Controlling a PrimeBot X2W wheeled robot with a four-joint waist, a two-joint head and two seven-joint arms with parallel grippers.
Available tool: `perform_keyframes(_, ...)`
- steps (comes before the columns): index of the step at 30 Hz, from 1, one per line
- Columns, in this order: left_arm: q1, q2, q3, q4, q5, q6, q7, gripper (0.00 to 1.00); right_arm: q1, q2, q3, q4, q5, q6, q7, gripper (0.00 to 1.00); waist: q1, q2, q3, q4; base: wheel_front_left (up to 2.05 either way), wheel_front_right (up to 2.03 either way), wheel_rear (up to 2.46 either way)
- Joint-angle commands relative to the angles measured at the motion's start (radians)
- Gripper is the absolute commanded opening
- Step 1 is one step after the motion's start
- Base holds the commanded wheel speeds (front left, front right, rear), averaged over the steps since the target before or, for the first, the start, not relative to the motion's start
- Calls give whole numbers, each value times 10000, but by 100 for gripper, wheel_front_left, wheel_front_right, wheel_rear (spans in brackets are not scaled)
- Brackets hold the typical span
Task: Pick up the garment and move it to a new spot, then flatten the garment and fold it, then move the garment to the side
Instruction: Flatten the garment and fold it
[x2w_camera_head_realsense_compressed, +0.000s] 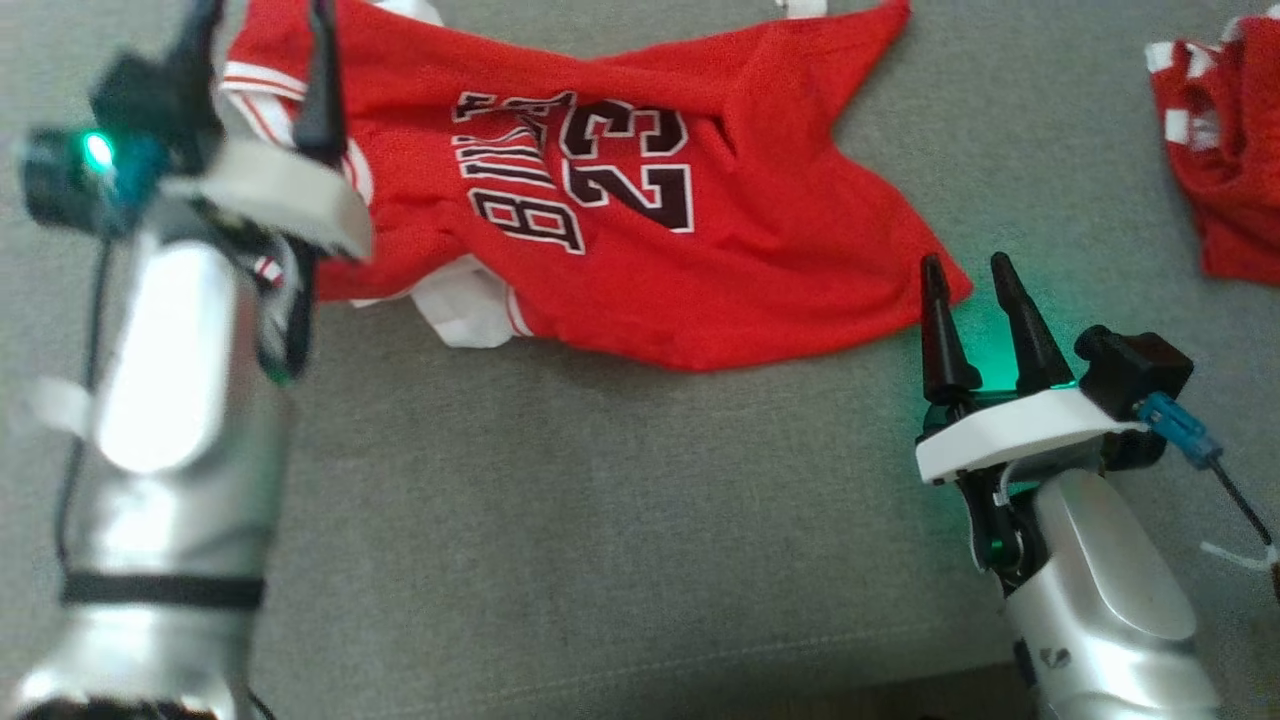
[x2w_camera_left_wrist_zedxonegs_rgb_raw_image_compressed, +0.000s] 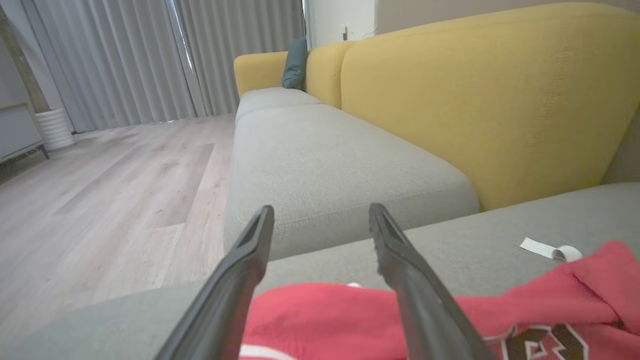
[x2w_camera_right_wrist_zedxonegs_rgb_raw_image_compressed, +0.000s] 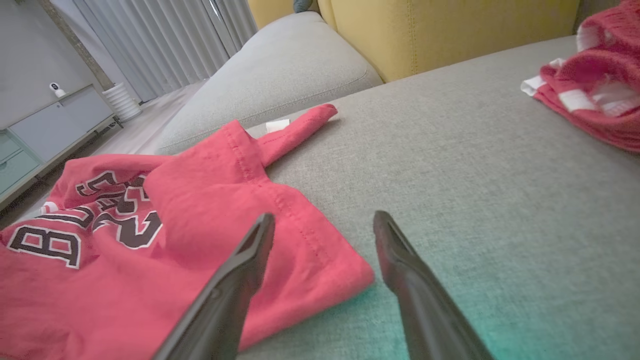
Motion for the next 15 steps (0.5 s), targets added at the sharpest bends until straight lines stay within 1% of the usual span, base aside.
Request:
perform_keyframes(1, 84, 189, 295, -523, -38, 3, -51, 100, -112, 20, 166, -292, -64, 65, -111, 100, 0, 0, -121, 138, 0, 0, 0)
perform_keyframes(5, 1501, -447, 245, -1370, -158, -76, -51, 100, -97, 20, 129, -238, -131, 65, -111, 100, 0, 0, -289, 307, 0, 0, 0)
perform_keyframes(8, 2461, -754, 129, -1737, -243, -127, -51, 100, -83, 20, 122, -213, -158, 65, -111, 100, 0, 0, -384, 370, 0, 0, 0)
perform_keyframes(11, 3214, -913, -44, -1926, -314, -156, -51, 100, -36, 20, 149, -195, -165, 65, -111, 100, 0, 0, -480, 370, 0, 0, 0)
perform_keyframes(15, 3963, -991, -214, -1902, -465, -117, -51, 100, -12, 20, 162, -180, -191, 65, -111, 100, 0, 0, -565, 311, 0, 0, 0)
